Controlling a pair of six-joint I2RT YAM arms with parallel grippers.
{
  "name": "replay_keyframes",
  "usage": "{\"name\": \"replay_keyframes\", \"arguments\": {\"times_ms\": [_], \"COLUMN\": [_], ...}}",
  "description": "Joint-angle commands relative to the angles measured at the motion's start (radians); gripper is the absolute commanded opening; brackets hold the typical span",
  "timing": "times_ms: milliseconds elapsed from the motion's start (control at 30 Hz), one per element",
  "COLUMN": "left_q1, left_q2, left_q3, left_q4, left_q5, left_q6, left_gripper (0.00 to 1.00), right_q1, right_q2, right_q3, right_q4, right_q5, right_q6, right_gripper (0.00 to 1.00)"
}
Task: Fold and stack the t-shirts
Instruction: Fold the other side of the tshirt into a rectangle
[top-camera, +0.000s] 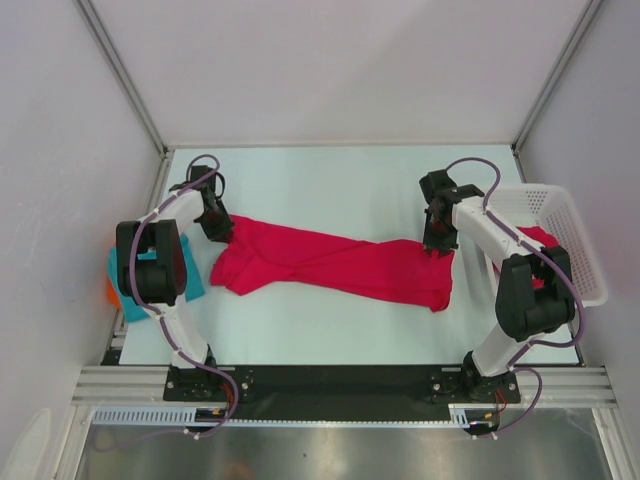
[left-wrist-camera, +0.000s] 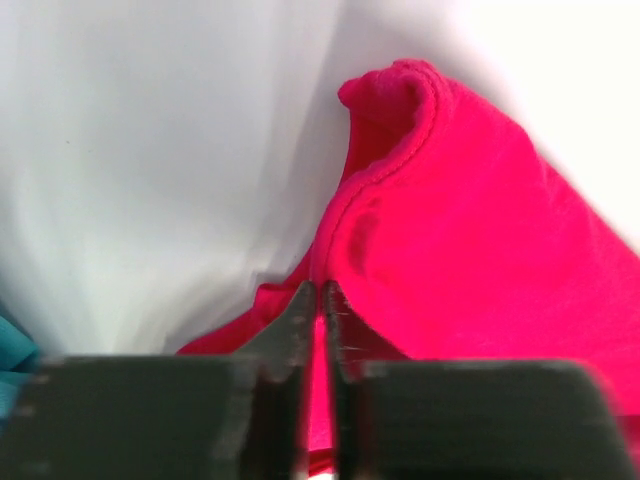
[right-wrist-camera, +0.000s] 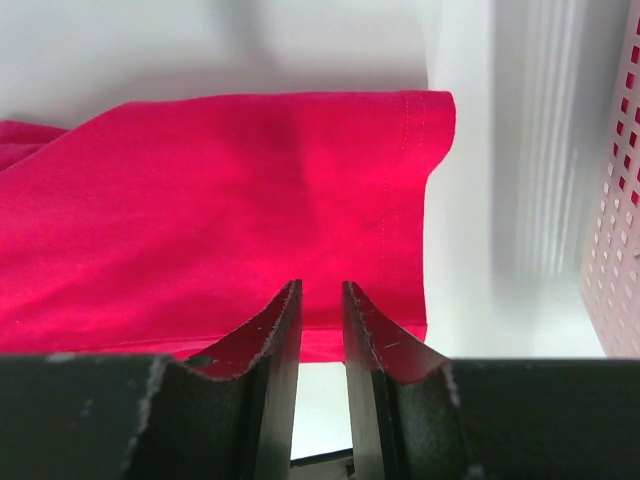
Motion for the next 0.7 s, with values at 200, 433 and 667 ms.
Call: {"name": "replay_keyframes", "arguments": {"times_ms": [200, 433, 667], "left_q1": [0.0, 0.0, 0.0], "left_q2": [-0.056, -0.12, -0.126], "left_q3": [0.049, 0.124, 0.164], "left_q4": [0.012, -0.03, -0.059], "left_q5": [-0.001, -0.037, -0.045], "left_q6": [-0.009, -0.006, 0.0], "left_gripper": [0.0, 0.01, 0.03], "right_q1": [-0.002, -0.002, -0.002], "right_q2": [0.001, -0.001, 0.001], "right_q3": [0.023, 0.021, 0.02], "right_q4": [-0.007, -0.007, -0.005], "right_q5": [0.005, 0.008, 0.008], "right_q6": [-0.007, -0.008, -0.008], "right_gripper": [0.28, 0.28, 0.27]}}
